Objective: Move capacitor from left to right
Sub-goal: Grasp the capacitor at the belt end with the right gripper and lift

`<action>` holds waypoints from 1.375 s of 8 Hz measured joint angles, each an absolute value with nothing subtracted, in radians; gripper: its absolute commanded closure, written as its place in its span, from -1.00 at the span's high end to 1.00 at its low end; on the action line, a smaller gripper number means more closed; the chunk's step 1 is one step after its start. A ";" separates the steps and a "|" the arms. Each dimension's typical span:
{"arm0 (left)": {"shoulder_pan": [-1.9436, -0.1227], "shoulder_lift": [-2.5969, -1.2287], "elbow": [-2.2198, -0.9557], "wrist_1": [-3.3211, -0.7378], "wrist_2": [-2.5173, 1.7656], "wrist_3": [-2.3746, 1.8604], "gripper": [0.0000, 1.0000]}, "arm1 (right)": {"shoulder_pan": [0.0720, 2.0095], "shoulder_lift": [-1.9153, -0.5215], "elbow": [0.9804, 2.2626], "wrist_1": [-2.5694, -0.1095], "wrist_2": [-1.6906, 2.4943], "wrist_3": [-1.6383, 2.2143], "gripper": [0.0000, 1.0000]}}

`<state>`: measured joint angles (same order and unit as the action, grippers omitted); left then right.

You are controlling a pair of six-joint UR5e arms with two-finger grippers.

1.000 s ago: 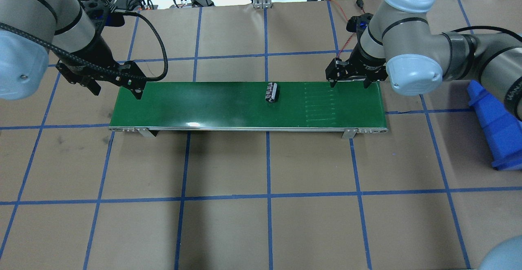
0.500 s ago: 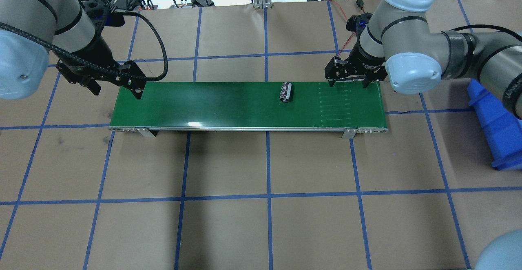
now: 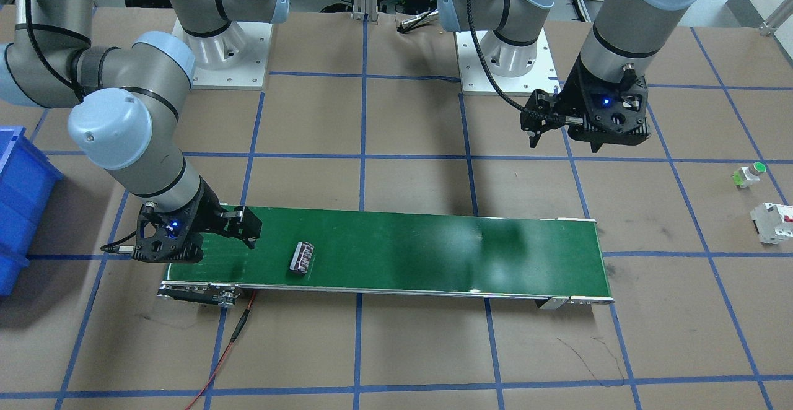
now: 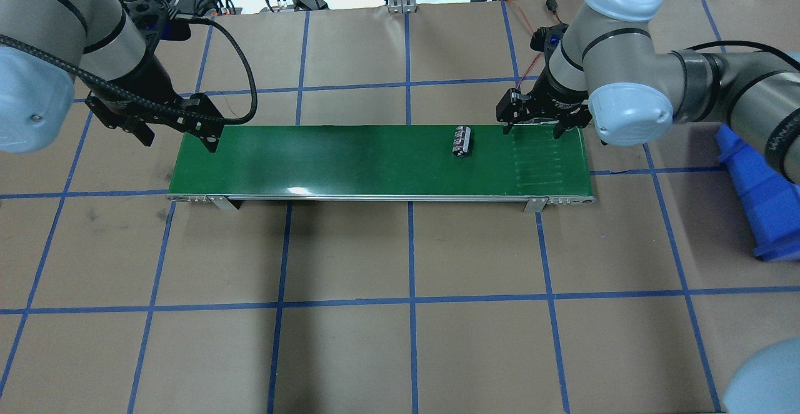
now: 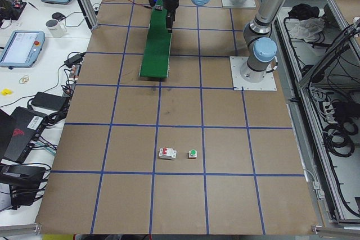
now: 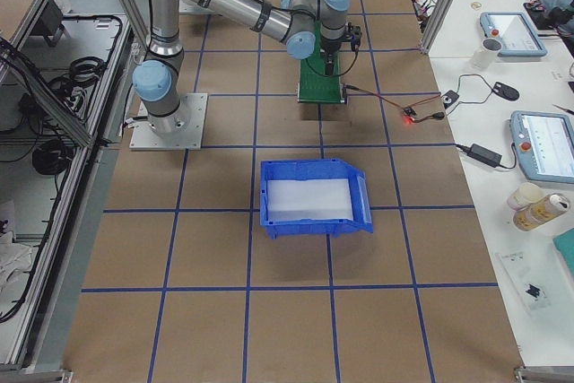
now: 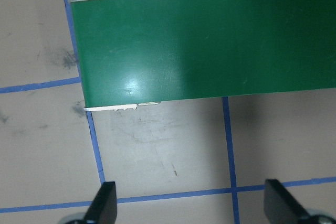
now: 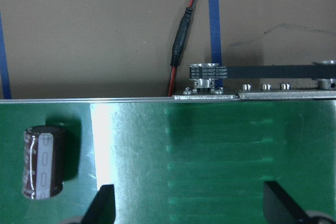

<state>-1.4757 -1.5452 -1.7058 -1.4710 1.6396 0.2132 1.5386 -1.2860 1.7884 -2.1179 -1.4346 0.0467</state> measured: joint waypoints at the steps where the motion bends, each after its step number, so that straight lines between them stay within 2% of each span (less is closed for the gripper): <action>1: -1.476 -1.545 -1.706 -1.471 1.640 0.213 1.00 | 1.540 -1.280 1.789 -2.124 -1.433 0.079 1.00; 6: -1.476 -1.545 -1.708 -1.471 1.640 0.213 1.00 | 1.563 -1.241 1.790 -2.181 -1.433 0.217 0.93; 7: -1.476 -1.545 -1.709 -1.471 1.640 0.214 1.00 | 1.566 -1.235 1.790 -2.186 -1.434 0.223 0.84; 8: -1.476 -1.545 -1.709 -1.471 1.639 0.214 1.00 | 1.567 -1.228 1.789 -2.191 -1.436 0.225 0.64; 9: -1.476 -1.545 -1.710 -1.471 1.639 0.215 1.00 | 1.567 -1.220 1.787 -2.192 -1.441 0.226 -0.22; 10: -1.476 -1.546 -1.710 -1.471 1.639 0.215 1.00 | 1.568 -1.215 1.786 -2.192 -1.448 0.225 -0.64; 11: -1.476 -1.546 -1.710 -1.471 1.639 0.215 1.00 | 1.567 -1.213 1.785 -2.188 -1.466 0.218 -0.87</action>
<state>-1.4757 -1.5459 -1.7104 -1.4711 1.6386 0.2147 1.5673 -1.2131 1.7851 -2.1885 -1.4657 0.2175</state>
